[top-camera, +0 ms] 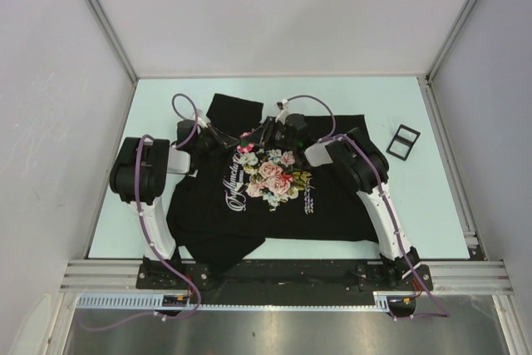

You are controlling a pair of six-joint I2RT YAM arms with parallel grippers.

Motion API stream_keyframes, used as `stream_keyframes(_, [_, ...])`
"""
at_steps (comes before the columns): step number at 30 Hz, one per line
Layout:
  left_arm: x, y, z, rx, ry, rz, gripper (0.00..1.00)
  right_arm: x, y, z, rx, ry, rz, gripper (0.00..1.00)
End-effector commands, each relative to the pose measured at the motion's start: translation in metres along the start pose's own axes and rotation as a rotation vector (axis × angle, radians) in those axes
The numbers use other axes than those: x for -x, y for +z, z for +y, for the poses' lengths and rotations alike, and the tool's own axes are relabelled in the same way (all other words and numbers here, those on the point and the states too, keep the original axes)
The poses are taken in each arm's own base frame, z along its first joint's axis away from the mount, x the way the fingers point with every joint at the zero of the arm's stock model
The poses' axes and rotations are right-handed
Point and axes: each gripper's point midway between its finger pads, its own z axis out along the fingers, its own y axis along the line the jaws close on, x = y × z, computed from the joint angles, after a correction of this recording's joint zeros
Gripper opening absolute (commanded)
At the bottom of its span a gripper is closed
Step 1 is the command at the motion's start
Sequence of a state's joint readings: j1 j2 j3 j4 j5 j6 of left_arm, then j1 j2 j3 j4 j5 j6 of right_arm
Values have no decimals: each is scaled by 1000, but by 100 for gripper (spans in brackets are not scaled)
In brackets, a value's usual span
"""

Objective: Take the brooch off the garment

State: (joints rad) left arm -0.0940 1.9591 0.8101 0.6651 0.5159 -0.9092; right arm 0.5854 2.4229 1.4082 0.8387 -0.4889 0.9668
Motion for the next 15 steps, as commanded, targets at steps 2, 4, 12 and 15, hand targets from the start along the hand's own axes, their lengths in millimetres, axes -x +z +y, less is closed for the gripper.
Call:
stream_keyframes(2, [20,7,-25,-20,141,-9,4,28,-10,36,-45,-163,6,43])
stream_keyframes(4, [16,8,-23,6,189,28,4,36,-13,31,-77,-172,38,54])
stream_keyframes(12, [15,13,-29,1,259,73,3,33,-6,22,-54,-142,165,64])
stream_keyframes(15, [15,13,-32,-7,269,74,2,30,-2,16,-62,-132,182,58])
